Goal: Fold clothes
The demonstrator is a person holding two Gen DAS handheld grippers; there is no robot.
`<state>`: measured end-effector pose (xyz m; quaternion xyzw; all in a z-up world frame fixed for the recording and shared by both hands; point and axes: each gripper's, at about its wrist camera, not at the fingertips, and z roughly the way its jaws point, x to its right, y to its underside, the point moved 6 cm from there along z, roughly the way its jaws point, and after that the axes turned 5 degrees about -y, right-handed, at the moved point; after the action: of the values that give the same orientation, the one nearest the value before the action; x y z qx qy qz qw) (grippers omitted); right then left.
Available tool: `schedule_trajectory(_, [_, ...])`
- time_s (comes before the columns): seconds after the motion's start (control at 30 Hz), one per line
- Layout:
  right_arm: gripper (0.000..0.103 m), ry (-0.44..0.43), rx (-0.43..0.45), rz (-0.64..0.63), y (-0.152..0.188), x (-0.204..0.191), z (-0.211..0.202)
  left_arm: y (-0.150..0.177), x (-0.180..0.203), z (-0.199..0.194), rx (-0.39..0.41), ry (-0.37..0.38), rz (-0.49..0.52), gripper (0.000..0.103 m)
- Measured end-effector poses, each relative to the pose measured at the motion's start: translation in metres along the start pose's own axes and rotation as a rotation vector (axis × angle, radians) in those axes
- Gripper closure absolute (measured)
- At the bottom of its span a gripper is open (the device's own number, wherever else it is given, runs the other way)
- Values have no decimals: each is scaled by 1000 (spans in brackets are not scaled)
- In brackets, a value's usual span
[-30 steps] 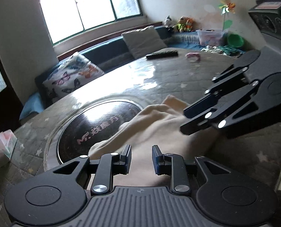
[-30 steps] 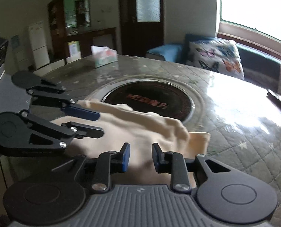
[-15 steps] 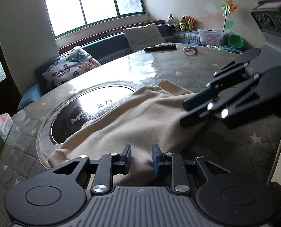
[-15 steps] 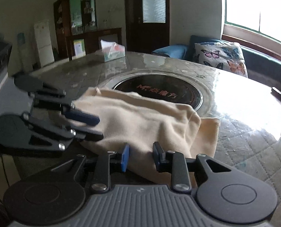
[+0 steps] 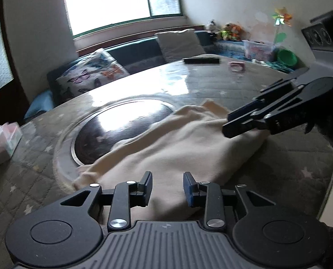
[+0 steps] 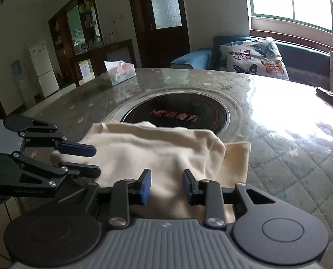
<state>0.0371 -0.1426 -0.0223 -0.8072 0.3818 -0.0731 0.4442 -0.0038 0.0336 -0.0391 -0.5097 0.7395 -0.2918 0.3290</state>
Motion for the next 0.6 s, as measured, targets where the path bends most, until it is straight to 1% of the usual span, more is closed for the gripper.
schedule_trajectory(0.13, [73, -6, -31, 44, 4, 8, 17, 8, -20, 4, -39, -20, -57, 70])
schedule_trajectory(0.23, [73, -14, -41, 62, 7, 13, 19, 13, -31, 5, -55, -27, -82, 70])
schedule_trajectory(0.37, [73, -5, -43, 38, 1, 10, 17, 9, -40, 0, -44, -25, -103, 70])
schedule_trajectory(0.5, [72, -2, -30, 29, -9, 9, 20, 7, -58, 0, -37, -77, -155, 70])
schedule_trajectory(0.6, [72, -3, -42, 35, -9, 10, 28, 10, -78, 4, -63, -107, -233, 70])
